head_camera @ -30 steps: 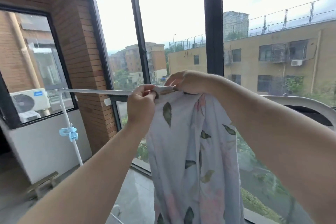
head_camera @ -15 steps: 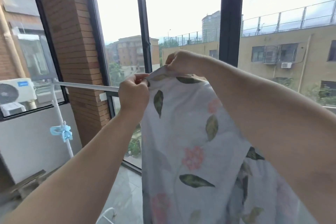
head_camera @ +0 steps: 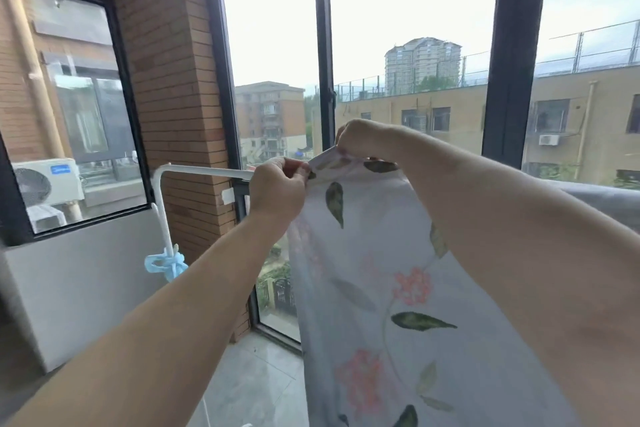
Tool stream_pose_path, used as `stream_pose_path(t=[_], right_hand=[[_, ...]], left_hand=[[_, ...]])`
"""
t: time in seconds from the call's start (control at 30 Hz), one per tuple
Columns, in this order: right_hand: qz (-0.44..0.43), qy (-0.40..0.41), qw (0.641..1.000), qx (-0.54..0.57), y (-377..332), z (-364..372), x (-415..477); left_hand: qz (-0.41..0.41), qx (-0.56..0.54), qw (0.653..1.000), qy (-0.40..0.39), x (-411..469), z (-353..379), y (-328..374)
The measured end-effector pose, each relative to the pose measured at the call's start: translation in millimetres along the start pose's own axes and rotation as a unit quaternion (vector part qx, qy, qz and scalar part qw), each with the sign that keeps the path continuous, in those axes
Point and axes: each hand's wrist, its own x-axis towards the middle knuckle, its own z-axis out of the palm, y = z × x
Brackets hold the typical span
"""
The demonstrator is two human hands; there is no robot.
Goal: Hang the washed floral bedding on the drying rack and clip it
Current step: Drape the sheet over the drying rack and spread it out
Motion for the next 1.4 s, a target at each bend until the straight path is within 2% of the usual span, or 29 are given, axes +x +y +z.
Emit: stream_pose_path(t=[0.1,0.17,0.23,0.37,0.4,0.47,0.67,0.77,0.83,0.93,1.03,1.13,1.23,1.33,1.4], right_hand=[[-0.001,0.002,1.0,-0.031,-28.2,9.9,24.1],[0.003,-0.028,0.998,-0.058,-56.9,21.0,47.2],[-0.003,-0.044,0.981,-0.188,-75.8,27.9,70.9],[-0.009,-0.043,0.977,-0.207,-97.6,35.3,113.7],[-0.036,-0.04,0.972,-0.229,-101.8,38.4,124.0],[-0.038,-0.039,0.972,-0.228,-112.1,44.1,134.0],[-0.061,-0.049,0.941,-0.328,-147.4,67.6,185.4],[-0.054,-0.049,0.947,-0.313,-163.4,70.3,211.9],[-0.028,-0.036,0.964,-0.263,-172.2,68.9,229.6],[-0.027,-0.012,0.984,-0.175,-179.2,73.1,252.4],[-0.004,0.003,1.0,-0.017,-184.3,86.8,270.0],[-0.001,-0.017,1.0,0.026,-193.1,103.3,279.5],[-0.002,-0.05,0.999,0.006,-205.0,121.4,286.9],[0.042,-0.046,0.997,0.045,-206.4,135.7,295.1],[0.062,-0.054,0.996,0.042,-211.3,141.6,296.5]], left_hand=[[-0.008,0.0,1.0,-0.003,15.8,-18.2,-19.2],[-0.016,-0.004,1.0,-0.004,31.0,-33.5,-35.4],[0.002,0.021,1.0,-0.007,43.9,-44.8,-49.5],[0.065,0.1,0.993,-0.015,73.9,-62.0,-79.4],[0.065,0.105,0.992,-0.017,83.9,-64.7,-89.9],[0.056,0.105,0.993,-0.021,101.0,-66.7,-110.1],[0.057,0.139,0.988,-0.025,156.8,-80.3,-164.2],[0.059,0.158,0.984,-0.052,193.3,-92.2,-185.2],[0.064,0.144,0.985,-0.068,218.5,-102.1,-198.1],[0.067,0.177,0.982,-0.011,255.9,-122.7,-225.7],[0.005,0.244,0.968,0.058,299.6,-151.7,-266.9],[-0.049,0.255,0.965,0.03,329.5,-167.9,-311.9],[0.0,0.251,0.968,0.008,341.6,-177.1,-343.4],[0.059,0.29,0.955,0.015,358.4,-183.8,-352.7],[0.081,0.286,0.955,-0.017,372.7,-187.7,-358.1]])
